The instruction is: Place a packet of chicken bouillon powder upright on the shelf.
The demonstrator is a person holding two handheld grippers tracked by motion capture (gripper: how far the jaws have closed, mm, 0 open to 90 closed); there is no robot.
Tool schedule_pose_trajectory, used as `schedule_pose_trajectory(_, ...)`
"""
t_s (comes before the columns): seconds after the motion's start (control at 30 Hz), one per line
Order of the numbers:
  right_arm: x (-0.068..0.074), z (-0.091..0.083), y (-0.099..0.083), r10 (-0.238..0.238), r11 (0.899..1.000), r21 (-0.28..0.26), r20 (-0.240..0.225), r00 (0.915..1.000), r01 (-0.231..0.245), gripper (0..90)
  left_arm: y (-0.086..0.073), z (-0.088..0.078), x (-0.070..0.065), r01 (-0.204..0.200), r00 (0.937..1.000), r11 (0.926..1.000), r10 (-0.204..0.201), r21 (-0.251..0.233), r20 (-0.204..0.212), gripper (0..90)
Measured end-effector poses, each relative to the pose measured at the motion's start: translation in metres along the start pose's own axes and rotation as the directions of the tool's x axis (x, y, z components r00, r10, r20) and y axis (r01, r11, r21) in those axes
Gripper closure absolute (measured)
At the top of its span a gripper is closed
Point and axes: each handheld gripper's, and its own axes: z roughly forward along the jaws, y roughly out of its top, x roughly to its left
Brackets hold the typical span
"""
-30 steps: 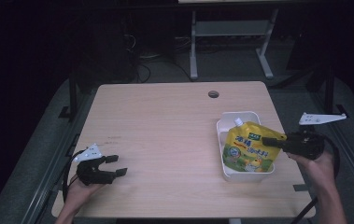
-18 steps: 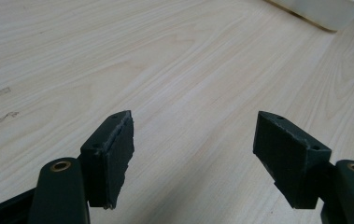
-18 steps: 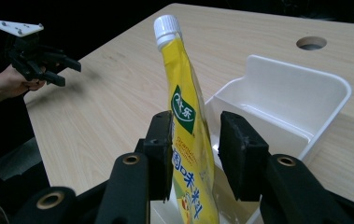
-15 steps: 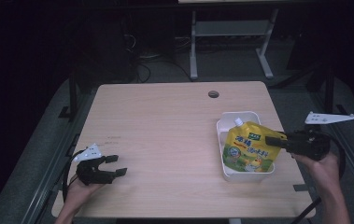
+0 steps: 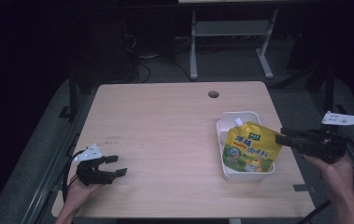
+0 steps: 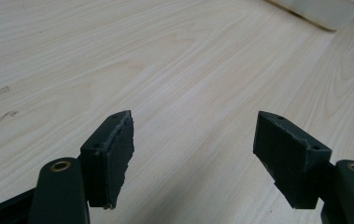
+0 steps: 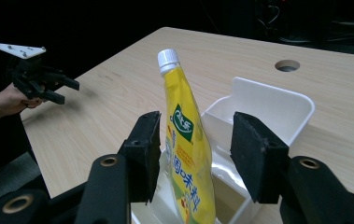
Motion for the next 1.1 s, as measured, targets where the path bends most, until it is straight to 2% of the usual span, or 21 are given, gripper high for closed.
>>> schedule_pose_trajectory(0.3,0.0,-0.022,-0.01,0.006,1.0,-0.023,0.027,0.9996,-0.005,51.6,0.0,0.001,-0.001,-0.003,1.0,1.0,0.003,0.006,0.003,28.2)
schedule_pose_trajectory(0.53,-0.005,-0.033,-0.027,0.038,0.999,-0.031,0.042,0.9984,-0.036,51.3,0.0,0.002,-0.002,-0.003,1.0,1.0,0.003,0.007,0.005,28.2)
schedule_pose_trajectory(0.73,-0.005,-0.034,-0.038,0.047,0.999,-0.02,0.043,0.998,-0.046,50.0,0.0,0.001,-0.001,-0.003,1.0,1.0,0.003,0.004,0.007,28.2)
schedule_pose_trajectory(1.1,-0.008,-0.022,-0.061,0.067,0.998,0.006,0.029,0.9973,-0.068,44.2,0.0,0.002,-0.002,-0.008,0.9999,0.9999,0.008,0.009,0.006,28.1)
